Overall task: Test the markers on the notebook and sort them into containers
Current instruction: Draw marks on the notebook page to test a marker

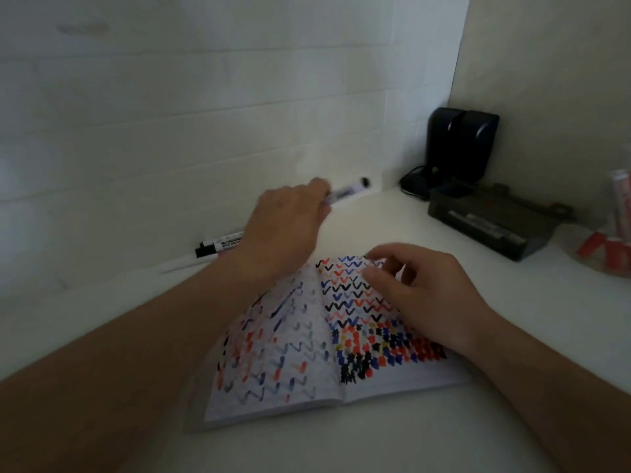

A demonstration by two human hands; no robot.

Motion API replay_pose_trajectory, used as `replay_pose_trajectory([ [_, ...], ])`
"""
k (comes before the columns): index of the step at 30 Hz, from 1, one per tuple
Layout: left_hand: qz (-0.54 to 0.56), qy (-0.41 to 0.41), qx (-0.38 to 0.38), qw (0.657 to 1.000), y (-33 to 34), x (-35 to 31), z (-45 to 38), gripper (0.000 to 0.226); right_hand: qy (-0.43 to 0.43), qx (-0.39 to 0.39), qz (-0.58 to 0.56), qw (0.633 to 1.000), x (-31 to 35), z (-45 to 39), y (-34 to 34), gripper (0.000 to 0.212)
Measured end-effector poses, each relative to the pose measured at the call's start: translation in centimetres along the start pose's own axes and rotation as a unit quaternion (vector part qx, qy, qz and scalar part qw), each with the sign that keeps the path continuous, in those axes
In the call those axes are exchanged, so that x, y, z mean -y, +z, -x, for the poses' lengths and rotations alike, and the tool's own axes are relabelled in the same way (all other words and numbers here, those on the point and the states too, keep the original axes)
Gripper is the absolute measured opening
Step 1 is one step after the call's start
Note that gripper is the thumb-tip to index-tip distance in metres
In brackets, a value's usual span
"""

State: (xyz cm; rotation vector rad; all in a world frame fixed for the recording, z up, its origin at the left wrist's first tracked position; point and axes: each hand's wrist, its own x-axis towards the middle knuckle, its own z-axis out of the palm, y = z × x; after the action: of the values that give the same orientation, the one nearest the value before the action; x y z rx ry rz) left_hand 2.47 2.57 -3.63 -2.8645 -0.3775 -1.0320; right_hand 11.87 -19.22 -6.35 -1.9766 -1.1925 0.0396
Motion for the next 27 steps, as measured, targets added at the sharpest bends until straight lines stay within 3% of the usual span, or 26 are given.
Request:
replay_pose_trajectory([
  [3,0.181,0.072,0.092,0.977,-4.3,-5.2,2.8,0.02,0.018,0.016,-0.227,0.974,1.3,0.7,-0.7,0.051],
  [6,0.264,0.076,0.144,0.951,-5.4,-7.4,6.3,0.031,0.015,0.062,-0.388,0.919,2.0,1.7,-0.6,0.05],
  [9,0.303,0.021,0.165,0.938,-4.2,-7.0,8.0,0.026,0.029,0.062,-0.4,0.914,2.3,2.3,-0.5,0.037],
  [12,0.292,0.031,0.162,0.942,-3.2,-6.7,8.5,0.025,0.047,0.07,-0.397,0.914,2.8,2.7,-0.6,0.029],
  [16,0.289,0.038,0.173,0.941,-3.1,-6.1,8.7,0.025,0.056,0.085,-0.375,0.922,2.9,3.0,-0.4,0.028],
  [22,0.295,0.007,0.176,0.939,-3.2,-6.4,8.5,0.032,0.073,0.093,-0.412,0.904,2.7,2.9,-0.5,0.036],
  [27,0.325,-0.012,0.238,0.915,-4.0,-6.4,8.6,0.026,0.076,0.127,-0.412,0.899,2.4,2.7,-1.0,0.04],
])
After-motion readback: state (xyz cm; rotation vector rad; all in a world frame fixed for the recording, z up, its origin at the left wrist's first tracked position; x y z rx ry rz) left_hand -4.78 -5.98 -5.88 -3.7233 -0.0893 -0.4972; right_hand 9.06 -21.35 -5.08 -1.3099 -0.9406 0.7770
